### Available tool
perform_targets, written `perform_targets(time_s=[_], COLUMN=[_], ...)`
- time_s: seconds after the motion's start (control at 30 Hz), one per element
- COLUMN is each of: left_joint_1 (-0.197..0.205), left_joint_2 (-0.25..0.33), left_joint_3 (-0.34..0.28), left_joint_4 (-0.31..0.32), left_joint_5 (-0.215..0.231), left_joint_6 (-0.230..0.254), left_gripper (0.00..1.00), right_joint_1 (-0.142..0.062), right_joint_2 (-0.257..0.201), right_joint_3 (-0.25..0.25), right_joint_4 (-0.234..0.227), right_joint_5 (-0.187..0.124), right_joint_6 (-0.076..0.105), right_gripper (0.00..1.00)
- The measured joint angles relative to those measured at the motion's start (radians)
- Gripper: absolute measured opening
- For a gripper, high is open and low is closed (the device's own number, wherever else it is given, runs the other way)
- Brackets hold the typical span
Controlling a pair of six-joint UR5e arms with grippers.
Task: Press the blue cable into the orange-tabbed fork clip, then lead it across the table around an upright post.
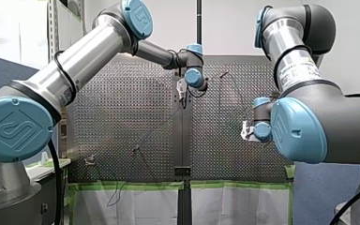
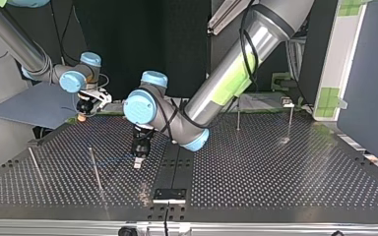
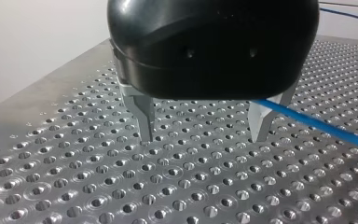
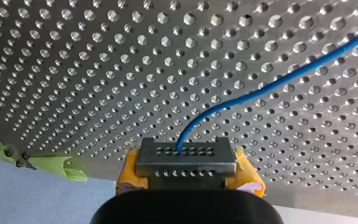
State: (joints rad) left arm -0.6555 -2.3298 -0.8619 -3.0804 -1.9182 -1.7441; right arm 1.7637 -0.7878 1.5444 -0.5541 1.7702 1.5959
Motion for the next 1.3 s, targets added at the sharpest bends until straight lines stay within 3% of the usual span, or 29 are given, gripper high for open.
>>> perform_targets(time_s=[0.37, 0.63, 1.3], left_joint_1=[-0.001, -0.001, -0.003], left_joint_2=[0.000, 0.000, 0.000], left_joint_3=[0.000, 0.000, 0.000], left_joint_4=[0.000, -0.001, -0.007], left_joint_5=[0.000, -0.006, -0.019], left_joint_6=[0.000, 0.001, 0.007], left_gripper=[1.00, 1.00, 1.00], right_joint_1=[-0.031, -0.061, -0.111], right_joint_2=[0.045, 0.107, 0.159], right_joint_3=[0.000, 0.000, 0.000], right_joint_4=[-0.033, -0.068, -0.127], right_joint_5=[0.001, 0.001, -0.006], right_joint_6=[0.002, 0.002, 0.012], right_gripper=[0.00, 0.00, 0.00])
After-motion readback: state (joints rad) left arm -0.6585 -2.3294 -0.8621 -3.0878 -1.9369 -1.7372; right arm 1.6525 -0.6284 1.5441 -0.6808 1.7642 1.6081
